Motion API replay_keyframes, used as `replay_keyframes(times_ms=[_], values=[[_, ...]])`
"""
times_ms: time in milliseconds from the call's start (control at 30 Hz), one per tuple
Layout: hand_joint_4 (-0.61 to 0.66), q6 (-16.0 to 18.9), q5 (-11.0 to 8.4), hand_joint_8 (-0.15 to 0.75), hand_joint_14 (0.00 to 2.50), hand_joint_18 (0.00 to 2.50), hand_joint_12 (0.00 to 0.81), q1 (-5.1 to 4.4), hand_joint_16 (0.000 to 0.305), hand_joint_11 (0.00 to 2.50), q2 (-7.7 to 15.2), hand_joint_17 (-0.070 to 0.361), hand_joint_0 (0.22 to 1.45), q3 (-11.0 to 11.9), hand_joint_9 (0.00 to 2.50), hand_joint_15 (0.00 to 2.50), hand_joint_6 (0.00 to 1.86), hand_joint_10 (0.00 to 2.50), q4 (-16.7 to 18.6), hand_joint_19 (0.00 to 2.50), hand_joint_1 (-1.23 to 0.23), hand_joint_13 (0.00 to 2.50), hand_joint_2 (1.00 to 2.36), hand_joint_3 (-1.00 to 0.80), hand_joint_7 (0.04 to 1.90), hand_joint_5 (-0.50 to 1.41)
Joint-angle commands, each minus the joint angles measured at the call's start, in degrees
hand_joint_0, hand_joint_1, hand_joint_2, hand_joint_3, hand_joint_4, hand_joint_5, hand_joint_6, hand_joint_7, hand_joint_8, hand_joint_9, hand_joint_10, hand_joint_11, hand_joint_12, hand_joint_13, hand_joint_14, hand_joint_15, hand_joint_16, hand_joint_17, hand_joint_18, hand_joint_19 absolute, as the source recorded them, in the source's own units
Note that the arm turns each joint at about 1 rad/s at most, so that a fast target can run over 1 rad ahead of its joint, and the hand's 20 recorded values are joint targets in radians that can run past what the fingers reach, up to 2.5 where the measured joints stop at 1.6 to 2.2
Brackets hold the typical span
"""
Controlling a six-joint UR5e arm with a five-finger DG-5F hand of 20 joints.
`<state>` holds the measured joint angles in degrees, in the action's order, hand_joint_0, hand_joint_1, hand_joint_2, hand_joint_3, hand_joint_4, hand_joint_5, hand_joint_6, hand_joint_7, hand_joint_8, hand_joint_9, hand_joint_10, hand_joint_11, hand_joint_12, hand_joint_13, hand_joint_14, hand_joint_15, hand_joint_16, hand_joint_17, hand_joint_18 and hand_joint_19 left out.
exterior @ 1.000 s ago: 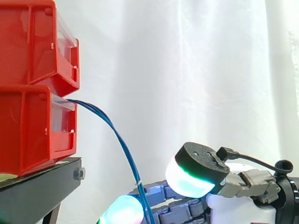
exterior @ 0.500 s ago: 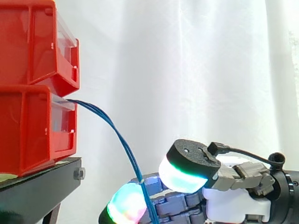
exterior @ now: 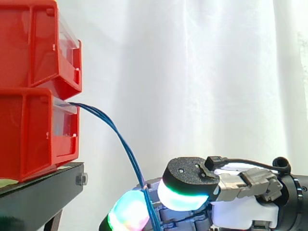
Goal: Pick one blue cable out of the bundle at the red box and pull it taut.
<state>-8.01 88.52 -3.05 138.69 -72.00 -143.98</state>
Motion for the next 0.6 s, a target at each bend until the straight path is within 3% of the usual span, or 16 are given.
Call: replay_keyframes(times_ms=[0, 300, 567], values=[[0.21, -0.1, -0.02, 0.210, 0.00, 0.00, 0.286, -0.03, 0.051, 0.00, 0.0, 0.115, 0.65, 0.0, 0.00, 0.00, 0.75, 0.00, 0.0, 0.02, -0.71, 0.00, 1.01, -0.27, 0.78, -0.20], [0.24, 0.0, 0.77, 0.212, 0.00, 0.00, 0.286, -0.03, 0.052, 0.00, 0.0, 0.116, 0.58, 1.0, 0.00, 0.00, 0.80, 0.00, -0.3, 0.06, -0.69, 0.00, 1.00, -0.45, 0.73, -0.20], [0.20, 0.0, 0.77, 0.216, 0.00, 0.00, 0.279, 0.06, 0.050, 0.00, 0.0, 0.113, 0.61, 1.0, 0.00, 0.00, 0.89, 0.00, -0.3, 0.05, -0.70, 0.00, 1.02, -0.27, 0.74, -0.20]])
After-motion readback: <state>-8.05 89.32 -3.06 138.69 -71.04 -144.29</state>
